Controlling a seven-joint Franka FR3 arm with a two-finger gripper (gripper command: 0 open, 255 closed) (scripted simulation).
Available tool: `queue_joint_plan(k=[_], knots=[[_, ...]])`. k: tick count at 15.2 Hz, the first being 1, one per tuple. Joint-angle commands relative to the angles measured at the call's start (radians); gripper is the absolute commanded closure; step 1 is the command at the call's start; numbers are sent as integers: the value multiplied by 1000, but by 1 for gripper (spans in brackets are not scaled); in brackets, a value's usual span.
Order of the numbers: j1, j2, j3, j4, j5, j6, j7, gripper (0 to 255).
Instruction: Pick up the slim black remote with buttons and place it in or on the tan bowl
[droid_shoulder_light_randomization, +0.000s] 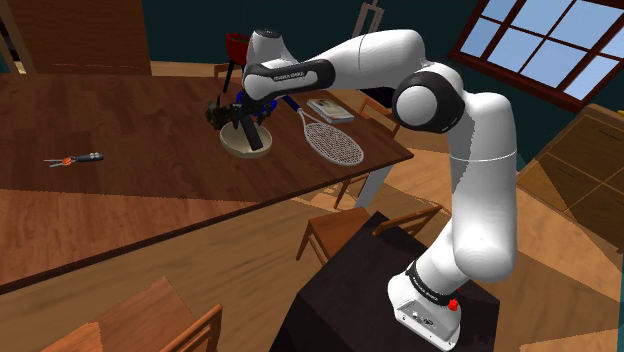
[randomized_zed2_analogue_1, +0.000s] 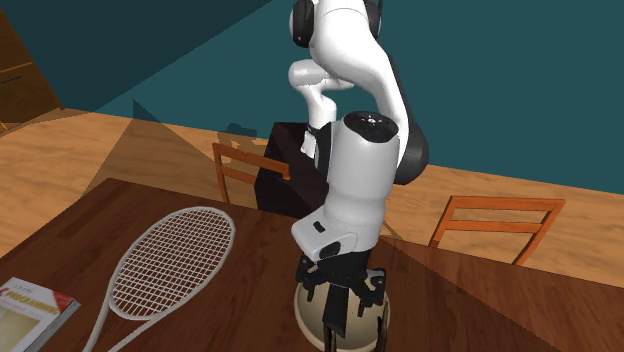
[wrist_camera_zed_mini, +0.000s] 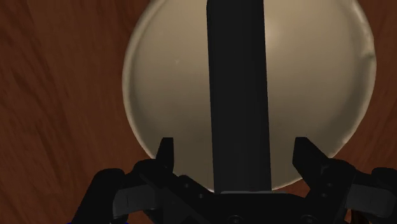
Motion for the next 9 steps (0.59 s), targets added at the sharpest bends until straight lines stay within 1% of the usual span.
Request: queue_joint_plan(k=[1, 5, 9], knots=[[2, -4, 0, -11, -1, 6, 2, 0], [10, -86, 0, -16, -3, -71, 3, 0], [10, -86, 0, -16, -3, -71, 3, 0]])
